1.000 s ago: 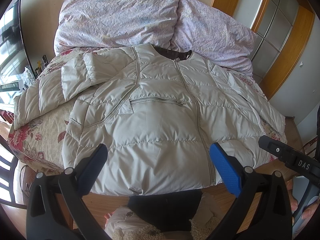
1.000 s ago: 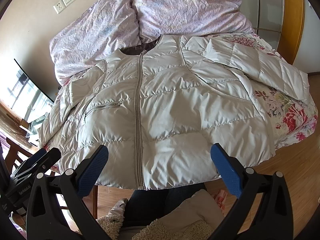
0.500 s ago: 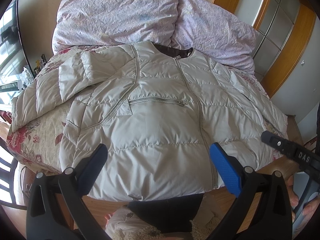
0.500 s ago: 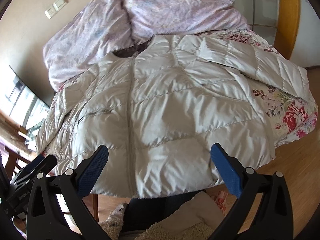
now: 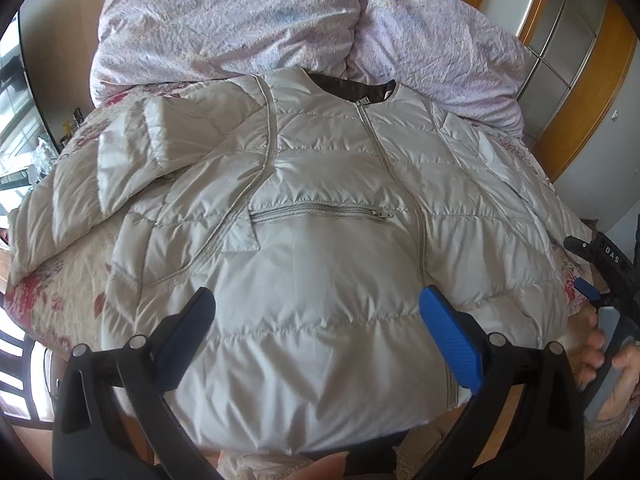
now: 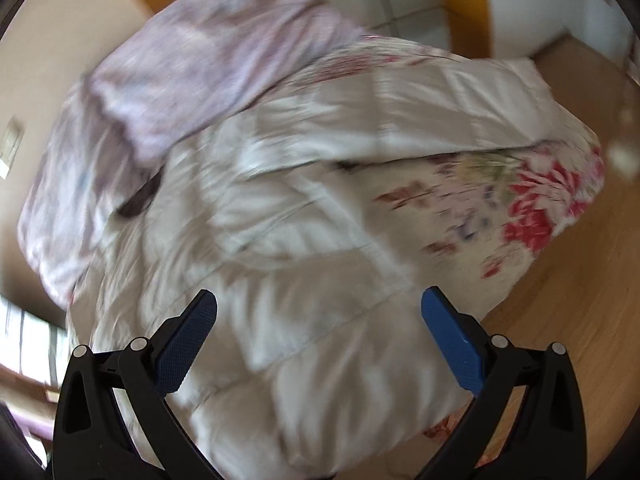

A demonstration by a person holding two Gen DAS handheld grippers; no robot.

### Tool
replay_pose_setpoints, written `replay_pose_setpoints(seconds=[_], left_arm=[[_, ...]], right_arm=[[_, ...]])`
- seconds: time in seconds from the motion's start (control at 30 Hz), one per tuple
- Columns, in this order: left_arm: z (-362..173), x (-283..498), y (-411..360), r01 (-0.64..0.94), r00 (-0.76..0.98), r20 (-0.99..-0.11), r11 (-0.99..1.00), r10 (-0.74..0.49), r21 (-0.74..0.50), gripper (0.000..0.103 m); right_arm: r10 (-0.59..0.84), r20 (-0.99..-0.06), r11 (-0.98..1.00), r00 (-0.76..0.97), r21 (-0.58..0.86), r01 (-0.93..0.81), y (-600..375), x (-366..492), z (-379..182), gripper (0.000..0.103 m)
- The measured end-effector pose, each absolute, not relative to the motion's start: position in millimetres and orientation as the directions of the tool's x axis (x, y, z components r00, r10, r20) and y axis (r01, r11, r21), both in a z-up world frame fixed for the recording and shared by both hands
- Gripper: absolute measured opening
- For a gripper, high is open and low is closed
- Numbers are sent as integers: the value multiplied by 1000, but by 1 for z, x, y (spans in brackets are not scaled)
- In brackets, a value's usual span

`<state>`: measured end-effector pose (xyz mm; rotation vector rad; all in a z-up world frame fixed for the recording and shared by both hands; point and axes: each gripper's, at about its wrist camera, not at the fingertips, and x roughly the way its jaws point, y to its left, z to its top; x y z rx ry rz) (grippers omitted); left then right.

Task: Fold large clothes
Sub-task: 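Reach the right tool to a jacket sleeve cuff and close on it, then lift the sleeve with the right tool, lay it across the jacket front, release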

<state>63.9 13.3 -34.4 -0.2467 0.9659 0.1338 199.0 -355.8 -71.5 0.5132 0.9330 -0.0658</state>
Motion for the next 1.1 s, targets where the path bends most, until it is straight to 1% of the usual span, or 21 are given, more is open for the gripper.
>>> replay_pose_setpoints(seconds=[0.07, 0.17, 0.2, 0.23, 0.27, 0.33, 0.4, 0.43, 0.47, 0.63, 0.73, 0.8, 0.83, 0.87, 0.9, 0.93, 0.97, 1.0, 1.07, 1.1], left_arm=[[-39, 72, 16, -215, 557, -830, 964, -13, -159, 101], [-48, 86, 21, -211, 545, -837, 961, -35, -178, 101], [-50, 91, 23, -212, 543, -839, 960, -40, -183, 101], [-52, 94, 24, -216, 541, -840, 958, -42, -187, 101], [-54, 98, 26, -220, 540, -840, 957, -44, -191, 101], [-58, 106, 29, -222, 537, -842, 954, -50, -199, 101], [-61, 113, 30, -223, 529, -847, 954, -53, -199, 101], [-64, 117, 31, -221, 524, -850, 955, -57, -200, 101], [-66, 120, 32, -219, 520, -852, 955, -60, -201, 101], [-76, 134, 33, -199, 503, -858, 952, -104, -232, 101], [-79, 139, 33, -194, 502, -858, 952, -110, -236, 101], [-79, 141, 34, -191, 505, -855, 952, -115, -240, 101], [-80, 141, 35, -192, 506, -854, 951, -117, -244, 101], [-80, 142, 36, -194, 507, -854, 949, -119, -248, 101], [-81, 142, 37, -196, 508, -853, 948, -118, -249, 101], [-81, 142, 38, -199, 507, -854, 949, -113, -244, 101], [-82, 143, 39, -203, 505, -857, 950, -104, -235, 101], [-82, 144, 39, -207, 505, -858, 952, -95, -227, 101], [-82, 143, 41, -208, 506, -858, 952, -89, -222, 101], [-82, 143, 42, -209, 509, -856, 952, -90, -225, 101]], right_arm=[[156, -779, 846, 607, 422, 325, -378, 207, -81, 102], [173, -765, 749, 620, 511, 421, -423, 219, -99, 102], [176, -761, 722, 625, 531, 443, -434, 221, -103, 100], [179, -754, 693, 632, 553, 463, -446, 224, -108, 93], [175, -751, 664, 637, 568, 487, -458, 228, -113, 89], [175, -745, 614, 643, 593, 520, -477, 234, -122, 88], [178, -741, 565, 648, 616, 549, -494, 240, -130, 84], [180, -736, 542, 653, 628, 558, -502, 244, -134, 80], [176, -720, 517, 671, 648, 559, -511, 246, -137, 78], [128, -701, 457, 702, 670, 585, -539, 258, -140, 73], [97, -687, 417, 720, 685, 597, -553, 261, -142, 67], [66, -682, 401, 729, 687, 606, -562, 263, -144, 61], [56, -681, 397, 730, 686, 609, -566, 260, -145, 55], [42, -686, 397, 727, 679, 618, -570, 261, -146, 46], [34, -694, 403, 719, 668, 626, -571, 260, -146, 41], [25, -705, 414, 709, 653, 635, -571, 261, -146, 31], [11, -719, 431, 695, 630, 645, -570, 266, -145, 24], [4, -723, 445, 690, 619, 647, -569, 268, -144, 21], [-23, -725, 493, 688, 591, 639, -565, 273, -135, 12], [-41, -723, 521, 689, 573, 632, -560, 277, -128, 11]])
